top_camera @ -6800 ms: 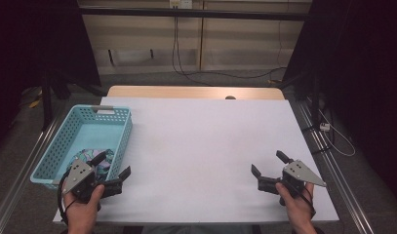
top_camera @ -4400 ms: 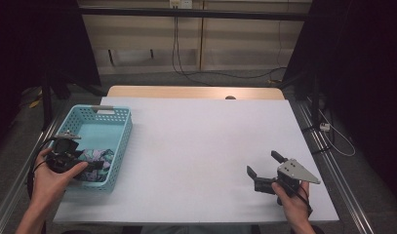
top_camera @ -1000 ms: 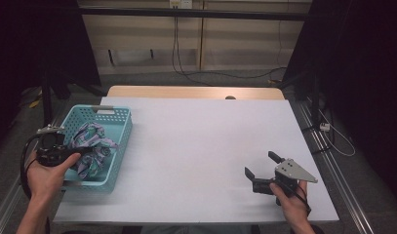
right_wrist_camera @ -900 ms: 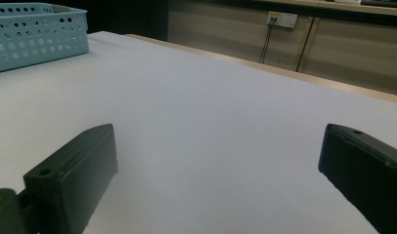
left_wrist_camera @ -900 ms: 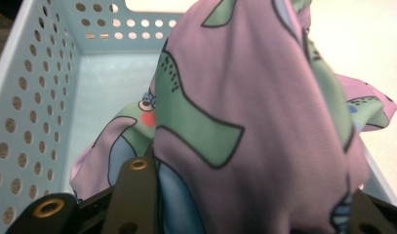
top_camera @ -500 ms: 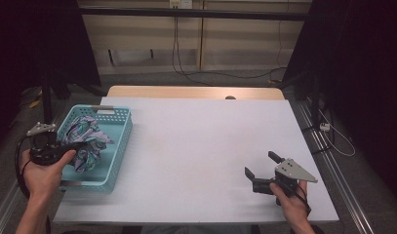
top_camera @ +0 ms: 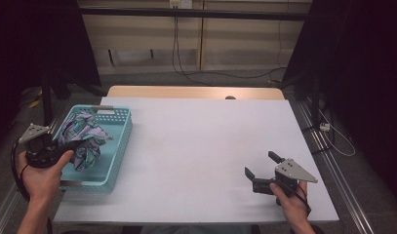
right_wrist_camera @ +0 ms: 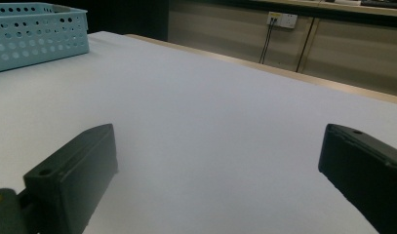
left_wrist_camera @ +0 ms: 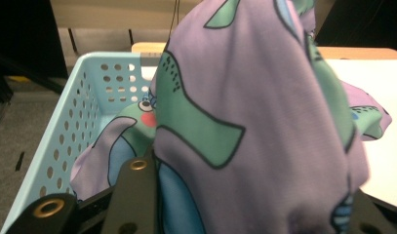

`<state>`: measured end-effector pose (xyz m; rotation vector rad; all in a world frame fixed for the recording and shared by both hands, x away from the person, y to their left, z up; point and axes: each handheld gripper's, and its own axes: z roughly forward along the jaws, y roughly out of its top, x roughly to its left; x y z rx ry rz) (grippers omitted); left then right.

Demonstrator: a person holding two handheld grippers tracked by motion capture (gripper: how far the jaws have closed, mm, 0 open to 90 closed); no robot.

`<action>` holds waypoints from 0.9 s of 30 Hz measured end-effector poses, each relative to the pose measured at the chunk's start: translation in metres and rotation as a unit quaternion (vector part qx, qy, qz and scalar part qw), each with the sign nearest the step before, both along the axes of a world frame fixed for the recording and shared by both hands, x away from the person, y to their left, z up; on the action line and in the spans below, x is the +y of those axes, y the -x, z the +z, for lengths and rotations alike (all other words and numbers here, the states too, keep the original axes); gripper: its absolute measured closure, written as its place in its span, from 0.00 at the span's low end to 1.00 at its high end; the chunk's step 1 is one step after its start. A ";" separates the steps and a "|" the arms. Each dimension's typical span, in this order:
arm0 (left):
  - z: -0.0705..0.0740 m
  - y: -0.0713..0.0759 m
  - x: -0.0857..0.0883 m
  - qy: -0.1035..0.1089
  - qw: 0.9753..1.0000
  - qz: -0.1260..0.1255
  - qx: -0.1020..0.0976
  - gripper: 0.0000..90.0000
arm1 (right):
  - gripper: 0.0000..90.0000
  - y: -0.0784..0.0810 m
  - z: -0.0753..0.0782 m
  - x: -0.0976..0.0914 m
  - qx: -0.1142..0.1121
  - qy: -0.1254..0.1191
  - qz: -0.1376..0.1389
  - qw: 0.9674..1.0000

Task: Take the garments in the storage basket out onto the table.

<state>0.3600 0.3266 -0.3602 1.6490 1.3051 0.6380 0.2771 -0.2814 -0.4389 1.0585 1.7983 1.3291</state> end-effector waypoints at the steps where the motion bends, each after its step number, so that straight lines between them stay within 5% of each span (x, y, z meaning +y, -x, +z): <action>1: 0.001 0.001 0.000 0.000 1.000 0.000 -0.007 0.65 | 0.00 0.000 0.000 0.000 0.000 -0.001 0.000 1.000; 17: 0.021 0.026 -0.009 0.006 0.996 -0.007 -0.088 0.65 | 0.00 -0.001 0.000 0.001 -0.001 0.000 0.002 1.000; 27: 0.036 0.031 -0.025 0.019 0.992 -0.041 -0.118 0.65 | 0.00 -0.001 0.000 0.001 -0.001 -0.001 0.003 1.000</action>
